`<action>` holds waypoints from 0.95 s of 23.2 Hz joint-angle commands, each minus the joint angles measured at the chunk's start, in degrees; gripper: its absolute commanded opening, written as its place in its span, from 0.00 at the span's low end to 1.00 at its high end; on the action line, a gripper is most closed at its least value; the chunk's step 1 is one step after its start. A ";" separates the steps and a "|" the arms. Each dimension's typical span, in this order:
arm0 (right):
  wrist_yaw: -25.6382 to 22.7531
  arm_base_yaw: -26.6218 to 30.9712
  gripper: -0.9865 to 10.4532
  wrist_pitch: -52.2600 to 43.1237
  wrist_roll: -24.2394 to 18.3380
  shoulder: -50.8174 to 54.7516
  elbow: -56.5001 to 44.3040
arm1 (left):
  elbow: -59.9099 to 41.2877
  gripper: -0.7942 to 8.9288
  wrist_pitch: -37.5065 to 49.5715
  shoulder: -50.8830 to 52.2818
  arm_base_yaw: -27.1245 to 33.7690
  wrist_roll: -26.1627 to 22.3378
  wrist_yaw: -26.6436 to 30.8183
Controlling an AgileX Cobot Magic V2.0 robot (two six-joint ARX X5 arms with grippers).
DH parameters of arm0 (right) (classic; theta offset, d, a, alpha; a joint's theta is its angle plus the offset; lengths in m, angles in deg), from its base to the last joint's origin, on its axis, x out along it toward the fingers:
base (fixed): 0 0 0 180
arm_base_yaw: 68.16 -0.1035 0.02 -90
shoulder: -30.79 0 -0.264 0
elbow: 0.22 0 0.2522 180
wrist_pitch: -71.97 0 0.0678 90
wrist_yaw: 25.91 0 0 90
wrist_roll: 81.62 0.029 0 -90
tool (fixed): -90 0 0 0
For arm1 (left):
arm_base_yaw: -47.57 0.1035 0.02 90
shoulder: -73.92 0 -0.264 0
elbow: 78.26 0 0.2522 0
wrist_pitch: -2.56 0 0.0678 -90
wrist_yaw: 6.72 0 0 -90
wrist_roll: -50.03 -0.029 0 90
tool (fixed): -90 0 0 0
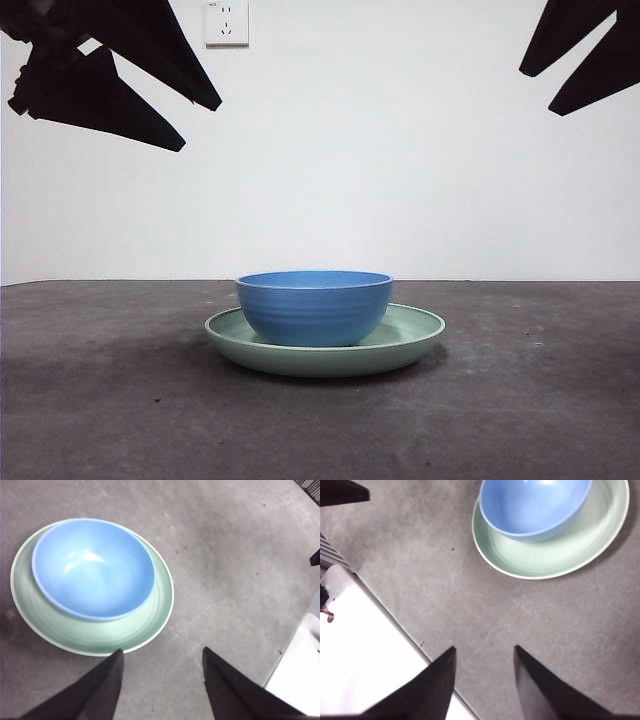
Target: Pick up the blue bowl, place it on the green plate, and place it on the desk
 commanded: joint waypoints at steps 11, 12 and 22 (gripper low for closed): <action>-0.39 -0.35 0.25 -0.39 -1.31 -0.55 0.90 | 0.55 0.33 0.42 -0.42 -0.46 0.15 -0.17; -0.39 -0.35 0.25 -0.39 -1.31 -0.55 0.90 | 0.55 0.33 0.42 -0.42 -0.46 0.15 -0.17; -0.33 -0.35 0.09 -0.11 -2.69 -0.55 0.90 | 0.55 0.09 0.44 -0.42 -0.46 0.13 -0.17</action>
